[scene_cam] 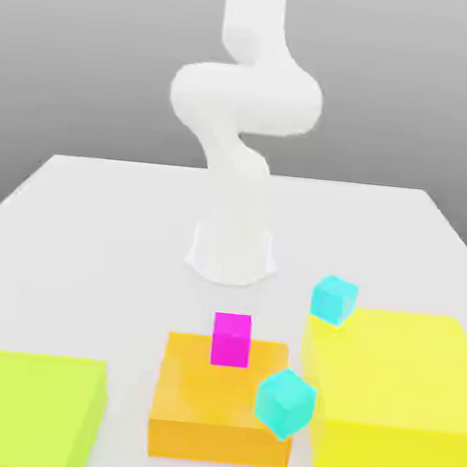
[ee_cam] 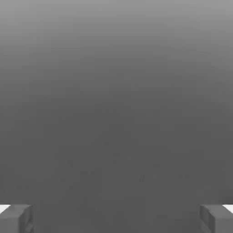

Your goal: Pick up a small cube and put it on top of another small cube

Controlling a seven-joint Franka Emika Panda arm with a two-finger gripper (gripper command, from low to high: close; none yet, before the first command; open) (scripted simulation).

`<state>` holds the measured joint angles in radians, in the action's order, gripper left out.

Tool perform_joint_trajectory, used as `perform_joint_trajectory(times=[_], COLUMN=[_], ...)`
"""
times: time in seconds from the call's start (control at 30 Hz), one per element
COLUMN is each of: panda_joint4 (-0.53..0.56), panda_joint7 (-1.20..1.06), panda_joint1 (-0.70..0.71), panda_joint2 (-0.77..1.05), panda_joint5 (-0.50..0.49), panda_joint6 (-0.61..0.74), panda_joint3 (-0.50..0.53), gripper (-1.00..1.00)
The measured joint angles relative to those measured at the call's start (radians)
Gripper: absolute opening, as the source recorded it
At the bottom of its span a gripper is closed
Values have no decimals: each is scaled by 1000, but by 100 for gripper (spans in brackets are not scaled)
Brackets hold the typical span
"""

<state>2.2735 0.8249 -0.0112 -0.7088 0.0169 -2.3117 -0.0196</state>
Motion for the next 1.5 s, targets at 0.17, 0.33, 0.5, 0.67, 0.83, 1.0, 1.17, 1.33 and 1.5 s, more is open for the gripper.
perform_joint_trajectory(times=[0.17,0.33,0.5,0.67,0.83,1.0,1.17,1.33,1.5], panda_joint4=[-54,-107,-159,-212,-265,-318,-371,-406,-410], panda_joint7=[59,130,222,332,447,554,646,674,674], panda_joint1=[-20,-35,-58,-114,-175,-257,-343,-373,-376], panda_joint2=[186,366,548,732,918,1103,1286,1419,1431], panda_joint5=[25,29,3,-49,-110,-162,-200,-230,-229], panda_joint6=[-24,-47,-71,-94,-115,-135,-164,-248,-259], panda_joint3=[-49,-108,-166,-207,-214,-207,-187,-160,-156], gripper=[0,0,0,0,0,0,0,-100,-100])
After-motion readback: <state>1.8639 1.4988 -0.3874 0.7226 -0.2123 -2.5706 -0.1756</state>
